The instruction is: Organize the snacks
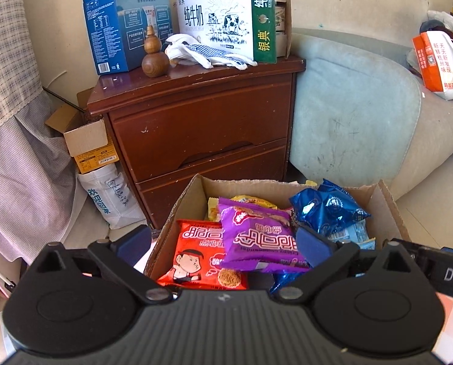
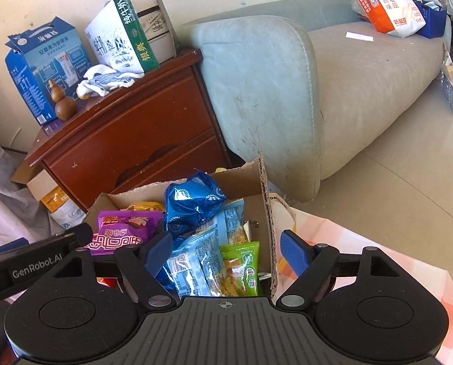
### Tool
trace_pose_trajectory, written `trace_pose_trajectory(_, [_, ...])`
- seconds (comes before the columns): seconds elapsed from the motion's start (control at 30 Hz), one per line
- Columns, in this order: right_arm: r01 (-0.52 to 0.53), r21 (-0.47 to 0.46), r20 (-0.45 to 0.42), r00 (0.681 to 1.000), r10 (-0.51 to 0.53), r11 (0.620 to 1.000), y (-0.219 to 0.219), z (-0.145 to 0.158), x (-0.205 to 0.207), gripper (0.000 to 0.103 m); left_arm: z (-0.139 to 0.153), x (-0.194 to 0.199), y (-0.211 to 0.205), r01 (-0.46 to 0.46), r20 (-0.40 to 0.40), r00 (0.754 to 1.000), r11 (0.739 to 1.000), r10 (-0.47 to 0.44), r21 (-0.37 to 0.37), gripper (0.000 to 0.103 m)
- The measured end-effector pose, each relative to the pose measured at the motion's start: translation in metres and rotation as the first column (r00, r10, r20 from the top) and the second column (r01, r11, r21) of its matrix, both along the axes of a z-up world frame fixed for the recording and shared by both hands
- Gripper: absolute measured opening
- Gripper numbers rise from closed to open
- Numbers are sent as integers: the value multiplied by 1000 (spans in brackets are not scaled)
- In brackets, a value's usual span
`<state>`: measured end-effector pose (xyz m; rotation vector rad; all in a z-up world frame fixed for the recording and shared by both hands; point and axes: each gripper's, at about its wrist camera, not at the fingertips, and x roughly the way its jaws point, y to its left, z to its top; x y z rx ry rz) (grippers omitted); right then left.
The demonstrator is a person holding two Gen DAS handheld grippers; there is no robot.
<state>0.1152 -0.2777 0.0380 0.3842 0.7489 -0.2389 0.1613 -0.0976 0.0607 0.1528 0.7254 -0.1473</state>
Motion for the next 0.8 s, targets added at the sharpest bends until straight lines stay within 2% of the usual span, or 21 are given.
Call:
trace_pose_trajectory(0.17, [5, -70, -39, 999, -8, 998, 8, 4, -7, 90, -8, -13, 8, -25, -38, 999, 998, 27, 51, 102])
trace_pose_trajectory(0.3, [-6, -123, -52, 999, -1, 992, 16, 6, -11, 92, -13, -22, 18, -51, -81, 995, 997, 55, 60, 102])
trace_pose_trajectory(0.53, [13, -134, -74, 997, -23, 991, 20, 5, -22, 93, -15, -35, 32, -77, -115, 990, 994, 85, 79, 102])
trace_pose_trajectory(0.8, [38, -153, -100, 994, -54, 987, 23, 1, -32, 94, -16, -32, 39, -105, -163, 980, 993, 112, 51, 102])
